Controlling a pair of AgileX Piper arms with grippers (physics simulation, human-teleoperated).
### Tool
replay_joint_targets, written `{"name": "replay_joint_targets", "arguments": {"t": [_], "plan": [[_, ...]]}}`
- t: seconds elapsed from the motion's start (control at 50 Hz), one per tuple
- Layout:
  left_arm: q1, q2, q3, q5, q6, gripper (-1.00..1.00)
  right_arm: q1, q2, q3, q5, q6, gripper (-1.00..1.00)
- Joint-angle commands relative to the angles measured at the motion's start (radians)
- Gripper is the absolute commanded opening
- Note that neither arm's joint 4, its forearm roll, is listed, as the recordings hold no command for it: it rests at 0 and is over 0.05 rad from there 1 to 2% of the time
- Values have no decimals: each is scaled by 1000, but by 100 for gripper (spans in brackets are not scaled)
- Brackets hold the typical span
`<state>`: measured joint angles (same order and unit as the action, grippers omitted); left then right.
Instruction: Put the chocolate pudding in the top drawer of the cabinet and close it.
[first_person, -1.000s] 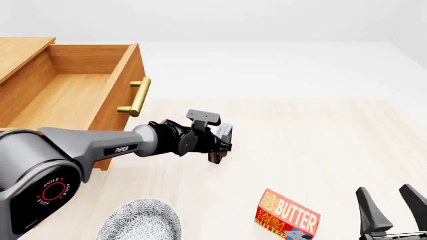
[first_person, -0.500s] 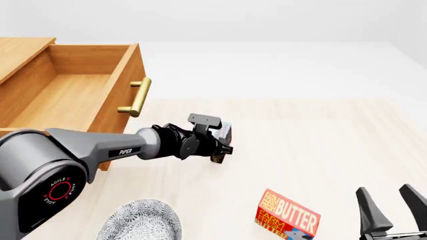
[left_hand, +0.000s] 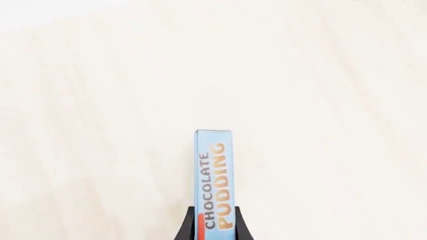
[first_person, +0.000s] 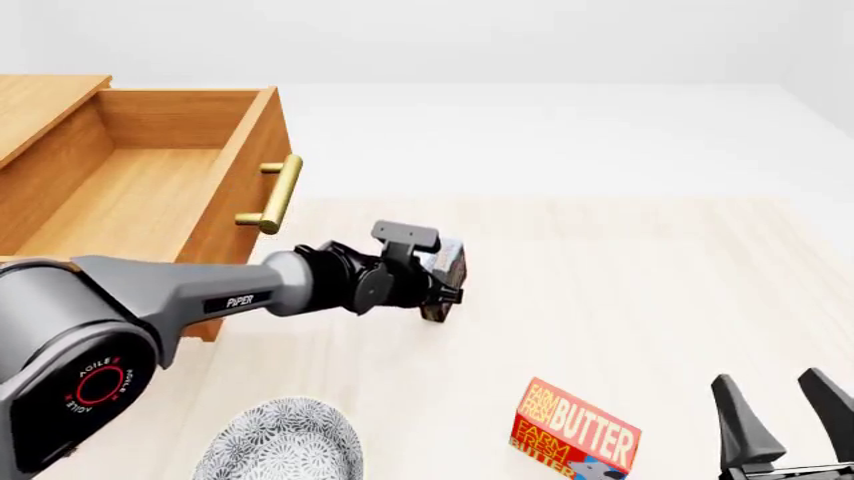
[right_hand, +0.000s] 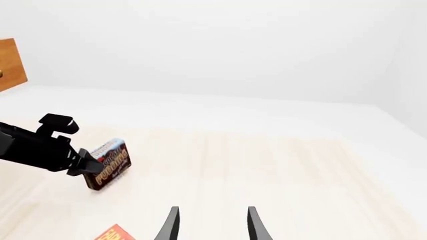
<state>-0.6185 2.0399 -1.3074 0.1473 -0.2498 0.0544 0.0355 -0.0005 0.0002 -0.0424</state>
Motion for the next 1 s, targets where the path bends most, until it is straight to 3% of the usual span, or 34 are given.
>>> {"name": "replay_joint_targets", "arguments": {"t": [0.02,0.72,0.82,0.86,1.0], "plan": [[-12,-54,15,20,22,-100,0,-1,0,0,-1,100],[-39,-263,52,138,63,-100,2,-31,0,17,-9,100],[-42,-290,56,159,53,-100,2,-33,0,17,-11,100],[-54,-305,60,166,10,-100,2,-33,0,16,-11,100],[-41,-350,53,207,36,-100,4,-33,0,15,-13,100]]}}
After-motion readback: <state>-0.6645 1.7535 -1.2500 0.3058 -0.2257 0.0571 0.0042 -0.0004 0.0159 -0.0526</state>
